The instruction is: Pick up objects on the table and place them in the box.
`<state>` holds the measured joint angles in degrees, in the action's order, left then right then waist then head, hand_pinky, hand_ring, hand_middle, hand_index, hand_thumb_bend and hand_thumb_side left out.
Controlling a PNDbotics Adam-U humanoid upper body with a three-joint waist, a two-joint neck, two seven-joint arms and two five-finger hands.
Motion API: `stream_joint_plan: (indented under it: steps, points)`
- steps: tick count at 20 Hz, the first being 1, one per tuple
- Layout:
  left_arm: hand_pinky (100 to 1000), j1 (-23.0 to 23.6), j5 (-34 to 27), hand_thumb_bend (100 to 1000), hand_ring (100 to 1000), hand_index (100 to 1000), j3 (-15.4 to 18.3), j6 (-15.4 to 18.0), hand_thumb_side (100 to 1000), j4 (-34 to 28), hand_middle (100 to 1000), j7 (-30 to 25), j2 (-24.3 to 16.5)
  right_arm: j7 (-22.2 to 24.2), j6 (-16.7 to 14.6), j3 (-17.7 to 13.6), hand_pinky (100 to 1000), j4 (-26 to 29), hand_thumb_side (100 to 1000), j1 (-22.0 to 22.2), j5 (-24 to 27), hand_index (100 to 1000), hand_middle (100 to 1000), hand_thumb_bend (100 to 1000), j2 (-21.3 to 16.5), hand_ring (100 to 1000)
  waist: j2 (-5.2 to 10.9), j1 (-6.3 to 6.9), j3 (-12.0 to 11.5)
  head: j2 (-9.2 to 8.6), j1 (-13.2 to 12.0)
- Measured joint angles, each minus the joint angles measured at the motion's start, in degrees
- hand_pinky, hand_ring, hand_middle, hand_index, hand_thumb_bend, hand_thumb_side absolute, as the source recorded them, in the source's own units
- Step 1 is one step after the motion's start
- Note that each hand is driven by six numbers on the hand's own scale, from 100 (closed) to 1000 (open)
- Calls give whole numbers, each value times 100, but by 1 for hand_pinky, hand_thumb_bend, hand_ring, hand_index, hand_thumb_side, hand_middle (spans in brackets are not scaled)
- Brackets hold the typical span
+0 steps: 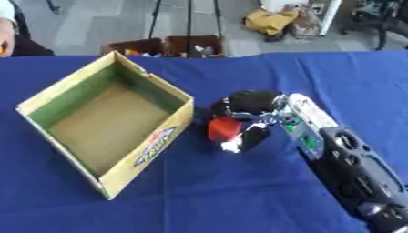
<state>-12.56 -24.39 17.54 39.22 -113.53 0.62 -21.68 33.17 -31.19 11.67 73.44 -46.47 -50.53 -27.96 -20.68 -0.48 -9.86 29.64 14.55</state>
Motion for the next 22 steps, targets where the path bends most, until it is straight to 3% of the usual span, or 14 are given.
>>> stream_joint_plan:
  steps: [2,8,9,10,16,22]
  points:
    - [508,0,0,100,743,897,0,-2,888,0,843,2,0,134,115,-2,529,23,559,13,208,924,750,100,0,570,0,0,3,0,0]
    - [509,0,0,100,744,896,0,-4,888,0,843,6,0,500,479,-4,553,101,202,13,714,928,743,108,-2,570,0,0,3,-2,22]
    - [509,0,0,100,744,896,0,-3,888,0,843,7,0,539,518,-4,553,117,207,13,734,928,742,106,-3,570,0,0,3,-3,24]
    - [509,0,0,100,745,896,0,-3,888,0,843,7,0,568,546,-3,549,138,130,13,738,924,737,100,-3,562,0,0,3,-5,26]
    - [510,0,0,100,746,896,0,-3,888,0,843,7,0,448,623,-4,409,172,100,15,731,849,626,100,-20,440,0,0,2,-31,52]
    - [509,-1,0,100,749,895,0,-2,886,0,842,8,0,-79,765,-6,383,283,100,16,777,815,613,100,-61,407,0,0,-1,-32,68]
